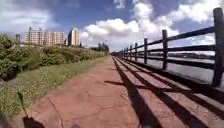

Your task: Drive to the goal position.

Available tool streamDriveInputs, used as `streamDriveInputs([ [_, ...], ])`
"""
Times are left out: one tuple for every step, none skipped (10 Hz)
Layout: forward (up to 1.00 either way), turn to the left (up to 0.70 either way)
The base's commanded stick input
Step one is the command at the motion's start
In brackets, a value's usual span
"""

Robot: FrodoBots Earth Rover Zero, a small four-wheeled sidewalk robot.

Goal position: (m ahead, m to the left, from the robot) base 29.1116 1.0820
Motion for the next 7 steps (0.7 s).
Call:
streamDriveInputs([
  [0.85, 0.00],
  [0.85, 0.00],
  [0.85, 0.00],
  [0.85, 0.00],
  [0.85, 0.00],
  [0.85, 0.00],
  [0.85, 0.00],
])
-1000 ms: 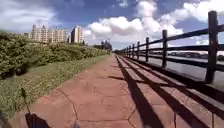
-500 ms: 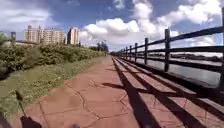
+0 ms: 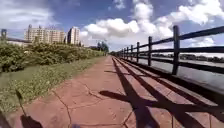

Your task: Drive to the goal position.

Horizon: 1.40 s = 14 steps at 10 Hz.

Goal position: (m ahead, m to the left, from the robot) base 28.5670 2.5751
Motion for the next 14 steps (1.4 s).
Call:
streamDriveInputs([
  [0.85, 0.00],
  [0.85, 0.00],
  [0.85, 0.00],
  [0.85, 0.00],
  [0.85, 0.00],
  [0.85, 0.00],
  [0.85, 0.00],
  [0.85, 0.00],
  [0.85, 0.00],
  [0.85, 0.00],
  [0.85, 0.00],
  [0.85, 0.00],
  [0.85, 0.00],
  [0.85, 0.00],
])
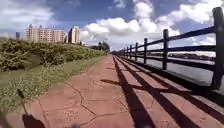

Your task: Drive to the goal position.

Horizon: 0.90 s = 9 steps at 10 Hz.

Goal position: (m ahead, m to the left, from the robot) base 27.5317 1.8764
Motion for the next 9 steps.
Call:
streamDriveInputs([
  [0.85, 0.00],
  [0.85, 0.00],
  [0.85, 0.00],
  [0.85, 0.00],
  [0.85, 0.00],
  [0.85, 0.00],
  [0.85, 0.00],
  [0.85, 0.00],
  [0.85, 0.00],
])
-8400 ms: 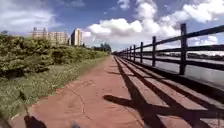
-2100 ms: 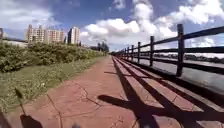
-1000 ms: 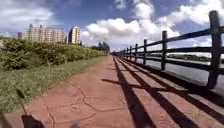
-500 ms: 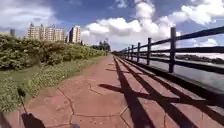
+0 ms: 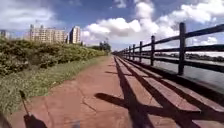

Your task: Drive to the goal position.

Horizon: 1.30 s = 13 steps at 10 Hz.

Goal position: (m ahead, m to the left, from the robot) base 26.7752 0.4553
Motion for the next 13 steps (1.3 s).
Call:
streamDriveInputs([
  [0.85, 0.00],
  [0.85, 0.00],
  [0.85, 0.00],
  [0.85, 0.00],
  [0.85, 0.00],
  [0.85, 0.00],
  [0.85, 0.00],
  [0.85, 0.00],
  [0.85, 0.00],
  [0.85, 0.00],
  [0.85, 0.00],
  [0.85, 0.00],
  [0.85, 0.00],
])
